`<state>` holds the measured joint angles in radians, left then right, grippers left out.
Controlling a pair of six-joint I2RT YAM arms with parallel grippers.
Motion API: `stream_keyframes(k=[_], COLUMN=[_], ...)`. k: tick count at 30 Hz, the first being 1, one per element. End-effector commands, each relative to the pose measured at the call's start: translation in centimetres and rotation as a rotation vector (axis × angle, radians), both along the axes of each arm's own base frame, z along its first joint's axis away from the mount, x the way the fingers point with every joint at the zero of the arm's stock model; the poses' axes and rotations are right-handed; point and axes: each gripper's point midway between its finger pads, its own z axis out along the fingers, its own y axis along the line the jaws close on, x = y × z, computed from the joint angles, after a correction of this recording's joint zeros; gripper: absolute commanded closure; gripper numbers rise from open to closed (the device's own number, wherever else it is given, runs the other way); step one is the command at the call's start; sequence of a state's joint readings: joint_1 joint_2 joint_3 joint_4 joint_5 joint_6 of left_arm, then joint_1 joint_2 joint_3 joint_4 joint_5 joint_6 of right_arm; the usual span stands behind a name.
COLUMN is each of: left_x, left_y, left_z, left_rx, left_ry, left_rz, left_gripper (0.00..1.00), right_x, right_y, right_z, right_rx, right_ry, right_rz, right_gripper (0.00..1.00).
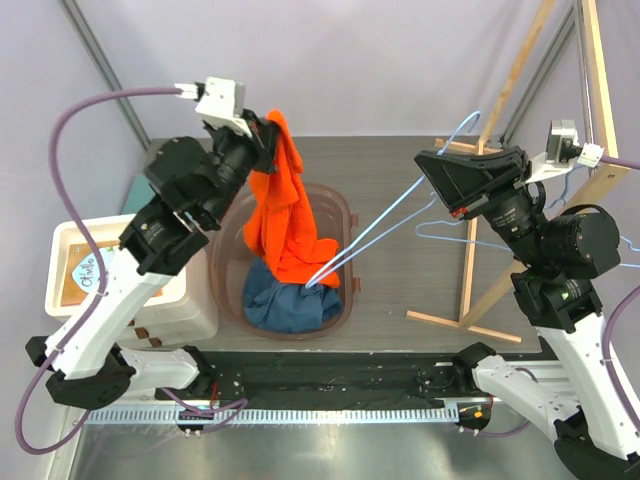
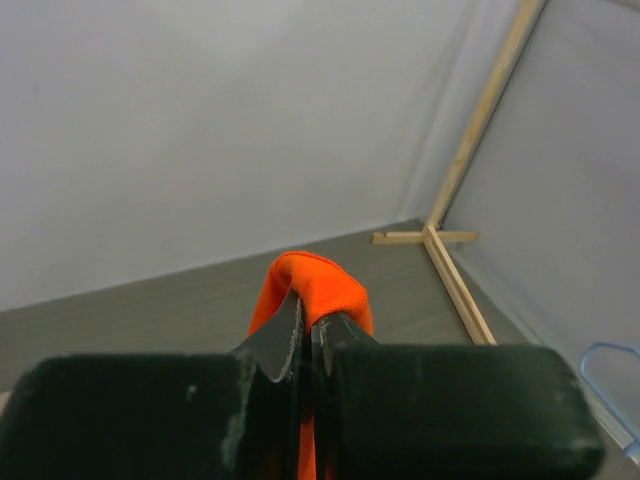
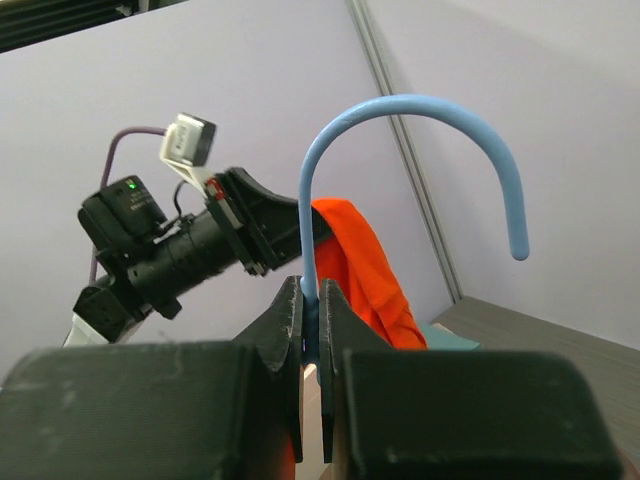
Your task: Remove the t-shirt from the hanger
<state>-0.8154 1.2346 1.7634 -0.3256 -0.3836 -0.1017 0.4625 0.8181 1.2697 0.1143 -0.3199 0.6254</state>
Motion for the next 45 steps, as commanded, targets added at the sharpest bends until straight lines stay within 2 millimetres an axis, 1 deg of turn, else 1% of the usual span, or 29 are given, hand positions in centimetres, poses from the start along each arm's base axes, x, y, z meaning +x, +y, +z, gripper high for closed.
stream_keyframes(k=[1, 2, 3, 4, 5, 6, 7, 9, 10, 12, 13, 15, 17, 18, 19, 20, 22, 23, 24, 27, 29, 30, 32, 33, 35, 37, 41, 43, 45], left_x=[-0.1, 0.0, -0.4, -0.2, -0.3, -0.5, -0.8, -1.2, -1.6, -2.2, -2.5, -2.8, -3.1, -3.4, -3.6, -4.1, -4.9, -5.9, -6.5, -9.0, -10.4, -12.0, -13.4, -14.8, -16.0, -16.6, -17.0, -18.2, -19.0], left_y=[-1.1, -1.4, -1.3, -1.6, -1.5, -1.1, -1.4, -1.1, -1.0, -0.6, -0.2, 0.6, 1.2, 1.5, 1.8, 2.2, 2.4, 2.3, 2.1, 1.4, 0.9, 0.4, -0.1, -0.6, -1.0, -1.3, -1.7, -2.7, -3.6], left_z=[-5.6, -7.7, -9.1, -13.7, -15.7, -16.8, -21.2, -24.6, -27.0, -29.3, -29.9, -30.1, -28.0, -27.1, -26.4, -24.3, -22.8, -21.0, -20.1, -16.5, -14.5, -12.4, -10.4, -8.8, -7.2, -6.1, -5.1, -4.4, -4.6], left_rx=[-0.082, -0.083, -0.118, -0.091, -0.101, -0.128, -0.123, -0.115, -0.108, -0.088, -0.08, -0.06, -0.067, -0.07, -0.073, -0.099, -0.115, -0.142, -0.152, -0.185, -0.205, -0.22, -0.235, -0.245, -0.258, -0.274, -0.305, -0.298, -0.276], left_ry=[0.147, 0.195, 0.24, 0.326, 0.368, 0.391, 0.485, 0.563, 0.619, 0.677, 0.695, 0.709, 0.666, 0.653, 0.64, 0.602, 0.58, 0.547, 0.53, 0.463, 0.432, 0.405, 0.379, 0.366, 0.347, 0.338, 0.321, 0.314, 0.338], left_rz=[-0.045, -0.048, -0.053, -0.038, -0.028, -0.022, -0.018, -0.003, 0.004, 0.022, 0.034, 0.059, 0.053, 0.051, 0.049, 0.028, -0.005, -0.067, -0.103, -0.259, -0.344, -0.439, -0.523, -0.606, -0.681, -0.725, -0.765, -0.868, -0.942], left_gripper=[1.0, 1.0, 1.0, 1.0, 1.0, 1.0, 1.0, 1.0, 1.0, 1.0, 1.0, 0.96, 0.75, 0.6, 0.35, 0.29, 0.21, 0.19, 0.12, 0.1, 0.1, 0.1, 0.11, 0.11, 0.11, 0.12, 0.12, 0.13, 0.15], right_x=[-0.2, -0.1, -0.2, -0.1, -0.1, -0.1, 0.0, 0.0, 0.0, 0.1, 0.1, 0.4, 0.6, 0.6, 0.8, 0.8, 1.0, 1.1, 1.1, 1.3, 1.6, 1.8, 2.2, 2.3, 2.8, 2.9, 3.0, 3.5, 3.8], right_y=[-0.2, -0.2, -0.2, -0.2, -0.2, -0.2, -0.2, -0.2, -0.2, -0.1, -0.1, 0.0, 0.2, 0.2, 0.3, 0.3, 0.4, 0.4, 0.4, 0.5, 0.7, 0.9, 0.9, 1.0, 1.0, 1.2, 1.7, 2.0, 2.1], right_z=[0.5, 0.3, 0.3, 0.2, 0.1, 0.0, 0.0, 0.0, -0.1, -0.1, -0.2, -0.5, -0.8, -0.9, -1.0, -0.9, -1.2, -1.2, -1.2, -1.5, -1.9, -2.1, -2.6, -2.8, -3.6, -4.0, -4.3, -4.6, -4.7], right_rx=[0.009, 0.004, 0.002, -0.001, -0.006, -0.008, -0.008, -0.009, -0.008, -0.005, -0.003, -0.005, -0.007, -0.007, -0.008, -0.01, -0.015, -0.018, -0.021, -0.046, -0.088, -0.109, -0.168, -0.193, -0.252, -0.285, -0.338, -0.362, -0.371], right_ry=[-0.033, -0.032, -0.032, -0.032, -0.033, -0.034, -0.035, -0.037, -0.036, -0.037, -0.035, -0.027, -0.018, -0.014, -0.009, -0.013, -0.008, -0.006, -0.007, -0.008, -0.011, -0.01, -0.023, -0.033, -0.038, -0.039, -0.056, -0.043, -0.028], right_rz=[-0.012, -0.014, -0.014, -0.015, -0.019, -0.02, -0.022, -0.022, -0.021, -0.019, -0.018, -0.016, -0.015, -0.014, -0.013, -0.013, -0.015, -0.016, -0.016, -0.022, -0.034, -0.037, -0.058, -0.062, -0.085, -0.082, -0.062, -0.057, -0.058], right_gripper=[0.99, 0.99, 0.99, 0.99, 0.99, 0.99, 0.99, 0.99, 0.99, 0.99, 0.99, 0.99, 0.99, 0.99, 0.99, 0.99, 0.99, 0.99, 0.99, 0.99, 0.99, 0.99, 0.99, 0.99, 0.99, 0.99, 0.99, 0.99, 0.99])
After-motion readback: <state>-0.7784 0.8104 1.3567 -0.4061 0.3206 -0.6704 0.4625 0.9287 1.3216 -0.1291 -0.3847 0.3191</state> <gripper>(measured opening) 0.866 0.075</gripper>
